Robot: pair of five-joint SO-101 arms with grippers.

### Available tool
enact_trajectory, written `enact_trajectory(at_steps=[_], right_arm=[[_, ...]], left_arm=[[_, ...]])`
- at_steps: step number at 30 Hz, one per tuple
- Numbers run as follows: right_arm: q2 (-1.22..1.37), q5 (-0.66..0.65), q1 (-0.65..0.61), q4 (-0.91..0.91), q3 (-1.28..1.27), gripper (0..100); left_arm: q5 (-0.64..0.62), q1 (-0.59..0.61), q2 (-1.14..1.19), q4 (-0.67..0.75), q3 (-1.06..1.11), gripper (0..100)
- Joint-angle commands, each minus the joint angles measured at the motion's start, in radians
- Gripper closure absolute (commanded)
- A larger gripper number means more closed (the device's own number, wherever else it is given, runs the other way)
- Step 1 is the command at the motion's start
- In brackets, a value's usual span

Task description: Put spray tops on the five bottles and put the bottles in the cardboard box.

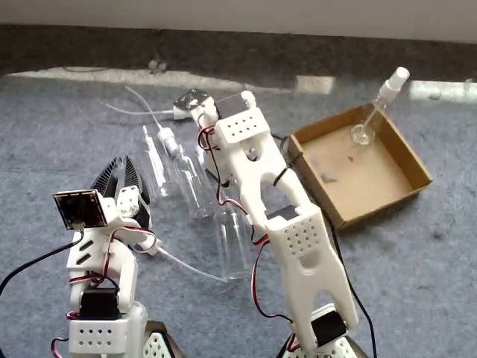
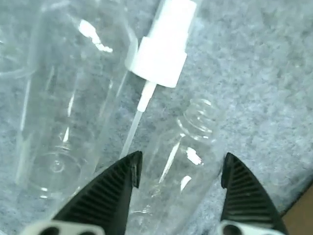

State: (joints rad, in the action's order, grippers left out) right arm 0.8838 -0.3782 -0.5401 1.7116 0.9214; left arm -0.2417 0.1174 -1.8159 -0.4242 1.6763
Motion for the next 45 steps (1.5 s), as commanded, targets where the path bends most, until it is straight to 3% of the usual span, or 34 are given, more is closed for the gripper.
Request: enact_trajectory(at_steps=[1,16,21,27,45], right_arm=[[0.008,-0.009,-0.001,0.013,0.058,77.3],[0.025,-0.003,0.036,0.033,0.059,78.3],[0.018,-0.008,0.102,0.042,0.107,88.9],[-0.025,-0.009,0.165,0.054,0.213,89.2],[-0.579,0.006,0.203,0.058,0.22,89.2]], left_arm=[[-0.006,0.008,-0.012,-0.002,0.018,99],[-0.006,0.008,-0.012,-0.002,0.018,99],[-0.006,0.007,-0.012,-0.002,0.018,99],[-0.006,0.007,-0.012,-0.002,0.018,99],[-0.006,0.007,-0.012,-0.003,0.018,99]])
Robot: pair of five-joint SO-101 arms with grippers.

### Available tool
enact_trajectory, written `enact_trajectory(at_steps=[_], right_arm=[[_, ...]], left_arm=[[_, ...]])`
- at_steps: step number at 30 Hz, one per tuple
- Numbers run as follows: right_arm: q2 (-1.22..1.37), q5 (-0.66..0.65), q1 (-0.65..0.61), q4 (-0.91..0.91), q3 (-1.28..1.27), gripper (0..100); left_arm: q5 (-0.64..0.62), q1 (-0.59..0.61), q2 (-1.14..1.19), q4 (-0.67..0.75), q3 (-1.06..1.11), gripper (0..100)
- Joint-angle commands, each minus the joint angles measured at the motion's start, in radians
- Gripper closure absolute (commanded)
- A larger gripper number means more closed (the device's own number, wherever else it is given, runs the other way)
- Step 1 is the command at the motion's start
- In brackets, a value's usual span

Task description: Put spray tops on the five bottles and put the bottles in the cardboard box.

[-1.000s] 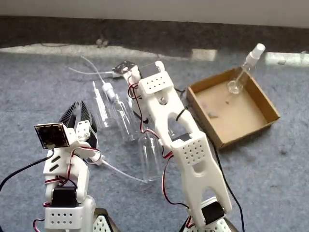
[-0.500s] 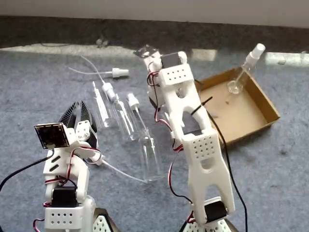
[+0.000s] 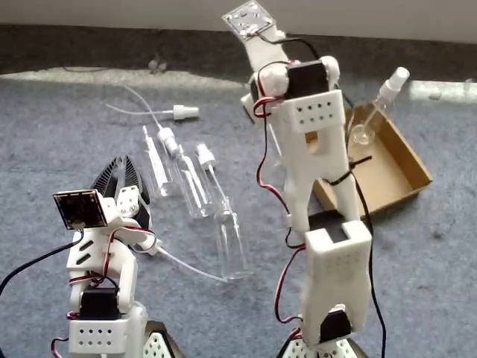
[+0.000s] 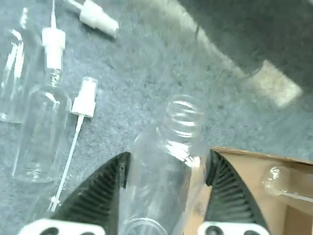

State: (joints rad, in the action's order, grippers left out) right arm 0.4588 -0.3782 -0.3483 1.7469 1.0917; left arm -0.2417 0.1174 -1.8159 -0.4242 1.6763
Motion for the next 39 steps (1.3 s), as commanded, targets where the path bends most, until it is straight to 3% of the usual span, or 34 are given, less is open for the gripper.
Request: enact_trajectory(at_steps=[1,7,14,18,25,39], right_arm=[[-0.189,0.029,0.012,0.022,0.041,89.2],[-0.443,0.095,0.007,0.019,-0.22,89.2],[-0.73,0.095,0.007,0.013,-0.507,89.2],[-0.88,0.095,0.007,0.012,-0.599,89.2],[-1.099,0.095,0.01,-0.084,-0.886,89.2],[-1.632,0.095,0.012,-0.608,-1.742,89.2]], left_arm=[[-0.006,0.007,-0.012,-0.003,0.018,99],[0.101,0.007,-0.012,-0.003,0.01,99],[0.104,0.007,-0.012,-0.074,-0.03,99],[0.11,0.008,-0.012,-0.204,-0.113,99],[0.276,0.008,-0.012,-0.516,-0.363,99],[0.555,0.019,-0.008,-0.93,-0.792,100]])
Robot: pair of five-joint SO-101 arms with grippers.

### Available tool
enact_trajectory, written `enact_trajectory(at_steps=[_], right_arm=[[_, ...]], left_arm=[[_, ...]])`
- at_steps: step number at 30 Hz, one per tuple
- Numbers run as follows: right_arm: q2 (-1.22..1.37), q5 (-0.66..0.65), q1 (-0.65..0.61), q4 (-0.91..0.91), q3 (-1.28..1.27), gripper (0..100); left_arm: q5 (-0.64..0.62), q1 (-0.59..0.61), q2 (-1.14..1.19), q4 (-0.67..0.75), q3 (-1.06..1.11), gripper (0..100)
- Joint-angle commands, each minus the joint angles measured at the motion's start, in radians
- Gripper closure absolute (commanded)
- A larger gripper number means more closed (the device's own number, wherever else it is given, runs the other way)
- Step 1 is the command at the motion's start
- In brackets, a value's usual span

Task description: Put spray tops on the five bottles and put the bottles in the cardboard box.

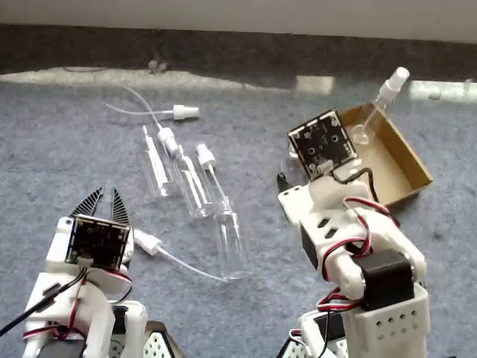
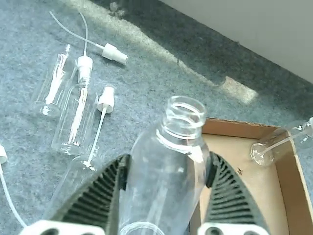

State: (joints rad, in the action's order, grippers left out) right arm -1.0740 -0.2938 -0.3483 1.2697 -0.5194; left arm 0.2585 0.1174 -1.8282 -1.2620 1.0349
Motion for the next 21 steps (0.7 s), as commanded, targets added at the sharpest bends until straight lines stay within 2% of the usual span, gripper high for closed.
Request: enact_trajectory(at_steps=[1,7,15,21], right_arm=[[-0.127,0.011,0.012,-0.162,-0.183,89.2],[-0.228,0.012,0.012,-0.328,-0.447,89.2],[-0.311,0.017,0.012,-0.544,-0.705,89.2],[-0.369,0.115,0.012,-0.657,-0.829,89.2]], left_arm=[[0.061,0.031,0.004,-0.11,-0.179,100],[0.061,0.154,0.174,-0.138,-0.309,100],[0.06,0.154,0.418,-0.29,-0.46,100],[0.055,0.154,0.568,-0.387,-0.47,99]])
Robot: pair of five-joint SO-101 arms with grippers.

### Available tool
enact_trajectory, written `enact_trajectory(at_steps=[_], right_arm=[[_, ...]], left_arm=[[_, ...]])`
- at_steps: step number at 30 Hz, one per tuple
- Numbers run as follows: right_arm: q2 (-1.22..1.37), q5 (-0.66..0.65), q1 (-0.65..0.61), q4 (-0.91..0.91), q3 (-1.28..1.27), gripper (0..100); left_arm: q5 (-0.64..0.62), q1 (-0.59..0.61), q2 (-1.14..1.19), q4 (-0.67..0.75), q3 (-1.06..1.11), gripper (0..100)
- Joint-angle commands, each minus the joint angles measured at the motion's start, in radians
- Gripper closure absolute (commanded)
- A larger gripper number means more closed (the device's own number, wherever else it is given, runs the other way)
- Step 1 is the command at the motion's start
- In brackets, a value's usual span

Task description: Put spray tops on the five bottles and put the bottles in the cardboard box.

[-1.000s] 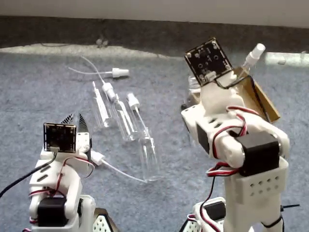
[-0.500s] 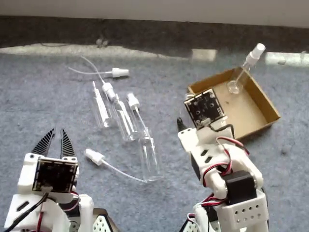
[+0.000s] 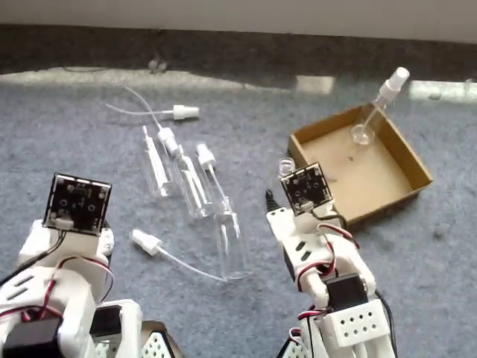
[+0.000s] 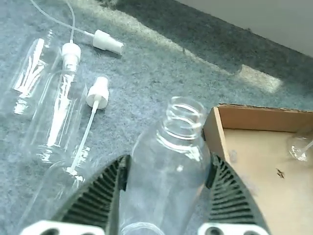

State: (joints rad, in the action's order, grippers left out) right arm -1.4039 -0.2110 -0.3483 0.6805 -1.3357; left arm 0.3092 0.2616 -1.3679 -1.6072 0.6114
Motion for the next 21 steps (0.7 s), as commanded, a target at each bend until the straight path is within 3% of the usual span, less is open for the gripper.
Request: enact_trajectory(at_steps=[1,5,9,17,21], right_arm=[[-0.048,0.035,0.012,-0.081,-0.03,89.2],[-0.091,0.035,0.012,-0.13,-0.093,89.2],[-0.139,0.035,0.012,-0.165,-0.148,89.2],[-0.251,0.035,0.012,-0.176,-0.225,89.2],[-0.295,0.035,0.012,-0.176,-0.254,89.2]], left_arm=[[0.003,0.01,0.14,-0.054,-0.047,99],[0.0,0.01,0.282,-0.098,-0.048,99],[-0.084,-0.001,0.403,-0.101,-0.048,99],[-0.336,-0.217,0.601,-0.097,-0.044,99],[-0.419,-0.251,0.722,-0.095,-0.051,99]])
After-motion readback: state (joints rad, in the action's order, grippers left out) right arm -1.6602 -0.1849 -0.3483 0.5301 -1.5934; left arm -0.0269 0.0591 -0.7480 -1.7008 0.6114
